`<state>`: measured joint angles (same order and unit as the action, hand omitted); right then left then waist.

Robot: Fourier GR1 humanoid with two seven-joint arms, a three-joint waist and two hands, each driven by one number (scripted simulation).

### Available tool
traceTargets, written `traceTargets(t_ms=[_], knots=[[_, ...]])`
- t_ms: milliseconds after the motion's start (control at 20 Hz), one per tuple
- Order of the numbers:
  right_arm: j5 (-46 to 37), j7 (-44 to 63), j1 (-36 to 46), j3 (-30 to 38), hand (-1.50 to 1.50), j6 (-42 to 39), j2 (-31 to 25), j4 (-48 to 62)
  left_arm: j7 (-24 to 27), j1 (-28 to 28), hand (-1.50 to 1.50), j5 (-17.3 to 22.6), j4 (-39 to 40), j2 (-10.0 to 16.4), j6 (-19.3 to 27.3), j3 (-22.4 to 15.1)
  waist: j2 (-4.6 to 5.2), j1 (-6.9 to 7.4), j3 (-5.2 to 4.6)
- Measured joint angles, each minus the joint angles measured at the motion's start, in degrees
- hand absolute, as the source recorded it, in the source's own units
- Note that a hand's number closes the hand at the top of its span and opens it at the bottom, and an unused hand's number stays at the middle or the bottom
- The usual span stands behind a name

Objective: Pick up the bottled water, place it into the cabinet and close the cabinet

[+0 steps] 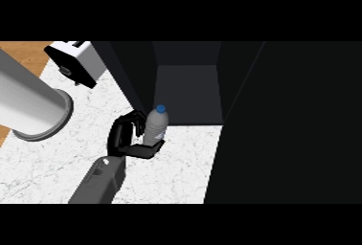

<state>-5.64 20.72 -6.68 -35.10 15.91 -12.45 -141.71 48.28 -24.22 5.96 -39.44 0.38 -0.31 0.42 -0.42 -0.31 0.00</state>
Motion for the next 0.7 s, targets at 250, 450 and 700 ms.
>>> traceTargets(t_ms=[250,450,700], knots=[[-0.04,0.06,0.67,0.34,-1.5,0.6,-0.38,0.25,-7.92,2.0,1.5,8.03,-8.76,0.22,4.0,-7.84,0.11,0.1,-0.03],[-0.03,-0.65,0.26,0.55,-1.5,0.91,-0.98,0.2,-14.96,1.45,1.5,11.06,-15.91,-0.06,8.61,-12.42,0.15,-0.01,-0.02],[0.02,-1.96,-1.43,0.23,-1.5,1.38,-1.59,0.02,-20.58,-1.8,1.5,12.35,-20.03,-0.2,13.82,-15.27,0.25,-0.25,-0.02]])
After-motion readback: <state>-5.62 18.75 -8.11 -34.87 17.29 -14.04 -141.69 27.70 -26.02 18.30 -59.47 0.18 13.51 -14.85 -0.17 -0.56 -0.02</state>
